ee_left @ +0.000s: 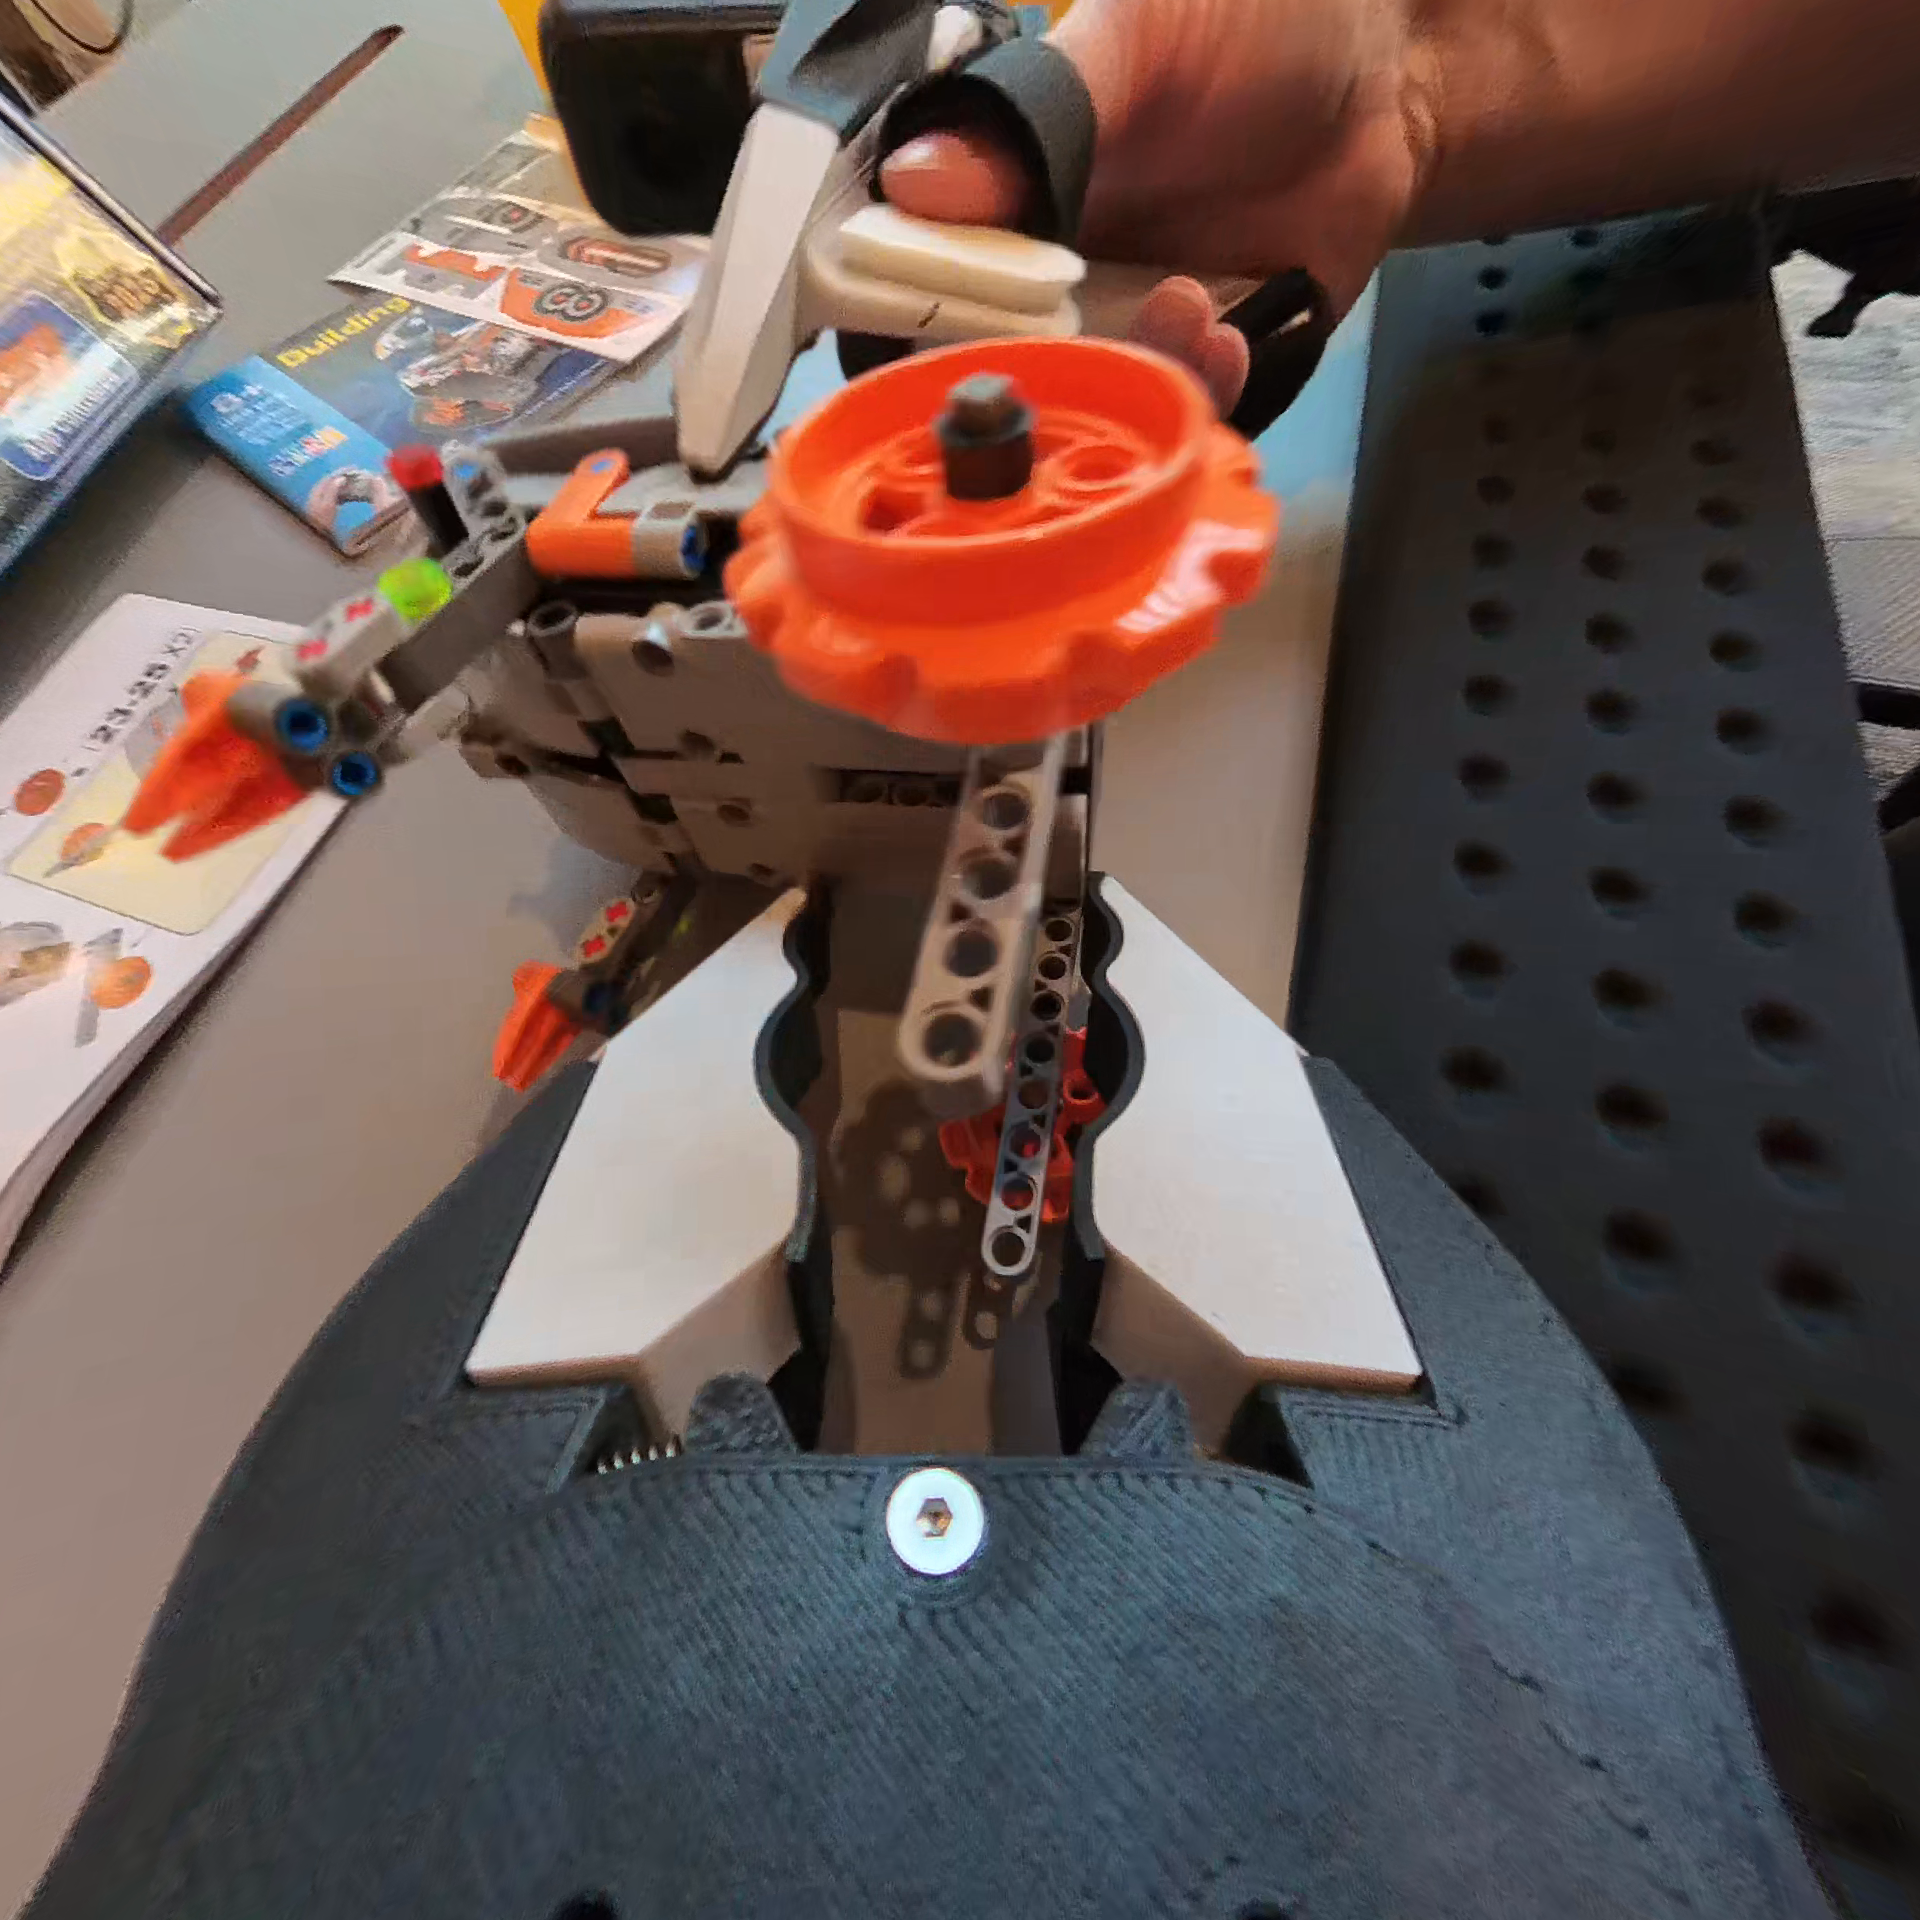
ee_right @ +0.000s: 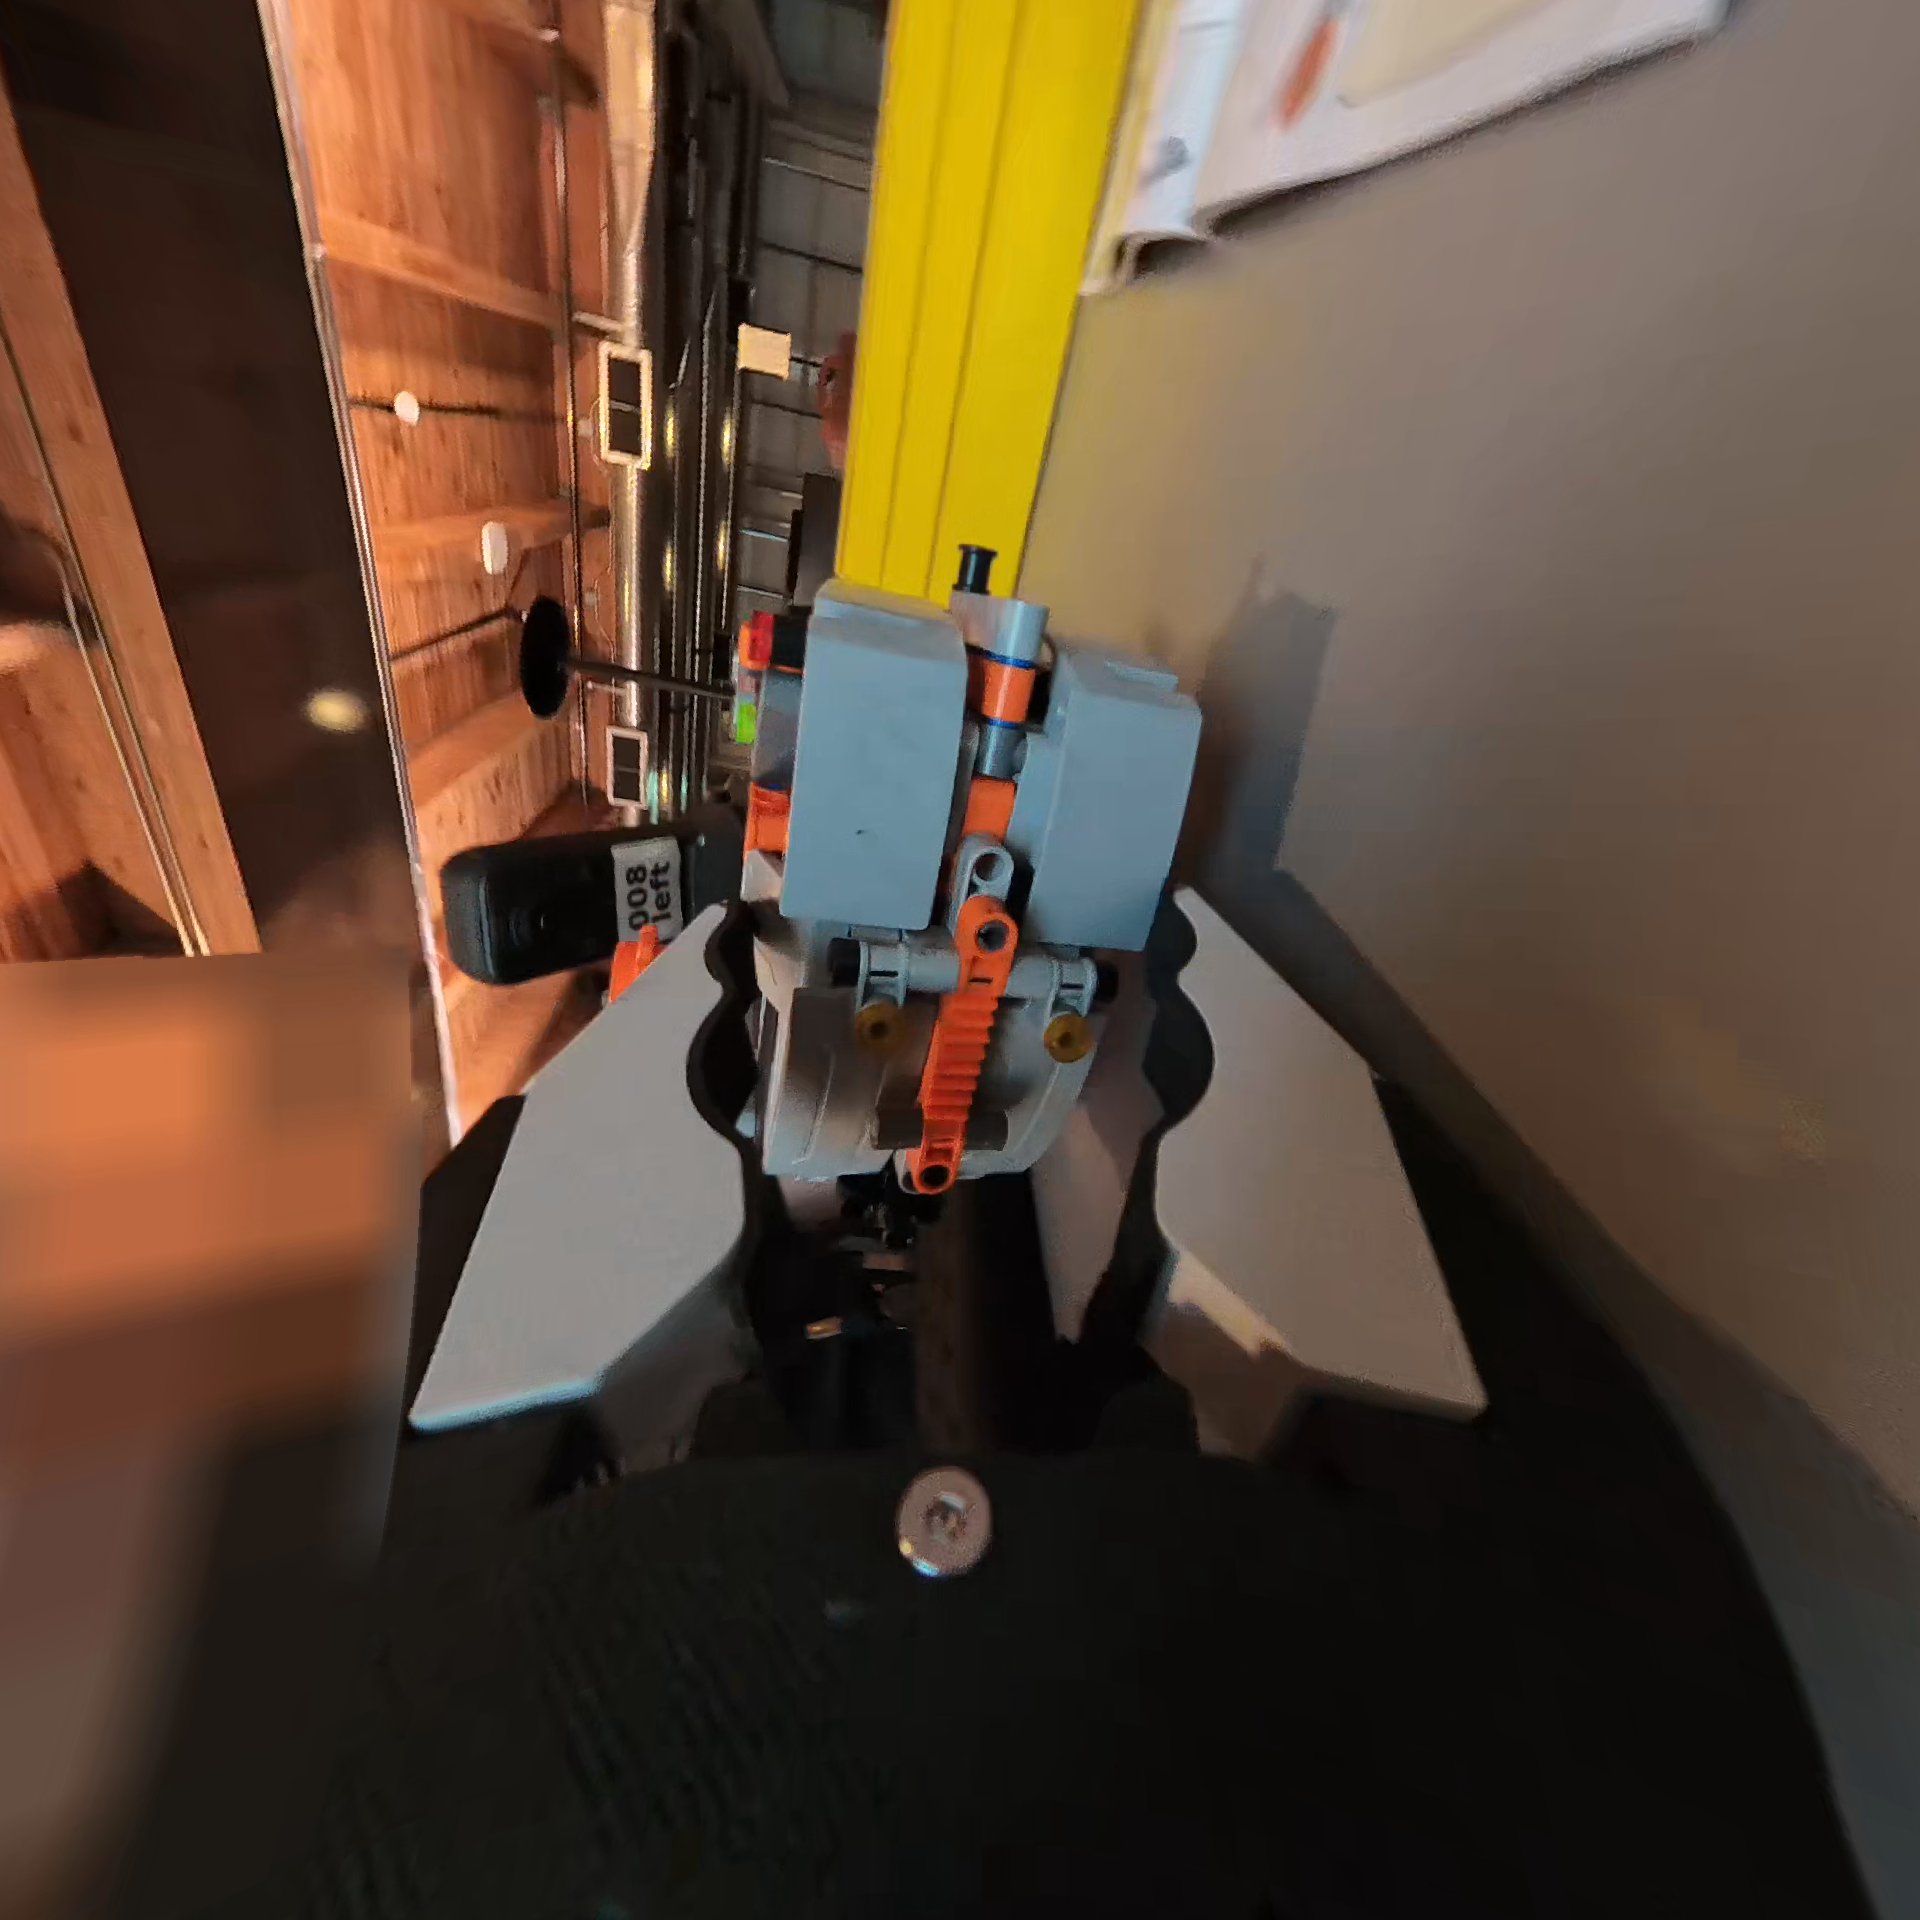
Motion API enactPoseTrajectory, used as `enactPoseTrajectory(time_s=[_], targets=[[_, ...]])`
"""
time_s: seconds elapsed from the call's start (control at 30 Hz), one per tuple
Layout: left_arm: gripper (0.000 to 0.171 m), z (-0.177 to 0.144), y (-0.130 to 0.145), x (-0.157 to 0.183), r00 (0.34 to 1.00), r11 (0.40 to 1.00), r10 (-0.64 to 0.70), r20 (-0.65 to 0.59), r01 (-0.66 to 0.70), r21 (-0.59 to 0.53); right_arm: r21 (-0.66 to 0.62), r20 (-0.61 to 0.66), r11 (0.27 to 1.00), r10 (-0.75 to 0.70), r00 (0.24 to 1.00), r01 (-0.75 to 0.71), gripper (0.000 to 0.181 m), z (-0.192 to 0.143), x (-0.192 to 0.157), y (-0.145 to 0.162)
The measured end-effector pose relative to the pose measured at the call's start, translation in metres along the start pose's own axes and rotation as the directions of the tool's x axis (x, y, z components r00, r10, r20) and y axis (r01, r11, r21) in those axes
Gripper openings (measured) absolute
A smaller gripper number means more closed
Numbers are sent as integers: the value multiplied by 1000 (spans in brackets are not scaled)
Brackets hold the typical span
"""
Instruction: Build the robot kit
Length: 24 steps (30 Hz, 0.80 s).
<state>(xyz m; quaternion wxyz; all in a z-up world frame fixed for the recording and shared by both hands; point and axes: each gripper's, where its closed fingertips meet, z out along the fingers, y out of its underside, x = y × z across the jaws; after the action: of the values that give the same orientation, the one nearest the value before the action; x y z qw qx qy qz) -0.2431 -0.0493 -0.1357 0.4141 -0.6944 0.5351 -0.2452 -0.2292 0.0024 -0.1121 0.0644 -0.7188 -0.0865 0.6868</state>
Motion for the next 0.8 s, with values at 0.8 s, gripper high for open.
enactPoseTrajectory(time_s=[0.8], targets=[[58, -39, 18, -55, 951, 999, 41, 305, -40, -11, -166, 28, 504, -856, 515, 847, 72, -14, -14, -10]])
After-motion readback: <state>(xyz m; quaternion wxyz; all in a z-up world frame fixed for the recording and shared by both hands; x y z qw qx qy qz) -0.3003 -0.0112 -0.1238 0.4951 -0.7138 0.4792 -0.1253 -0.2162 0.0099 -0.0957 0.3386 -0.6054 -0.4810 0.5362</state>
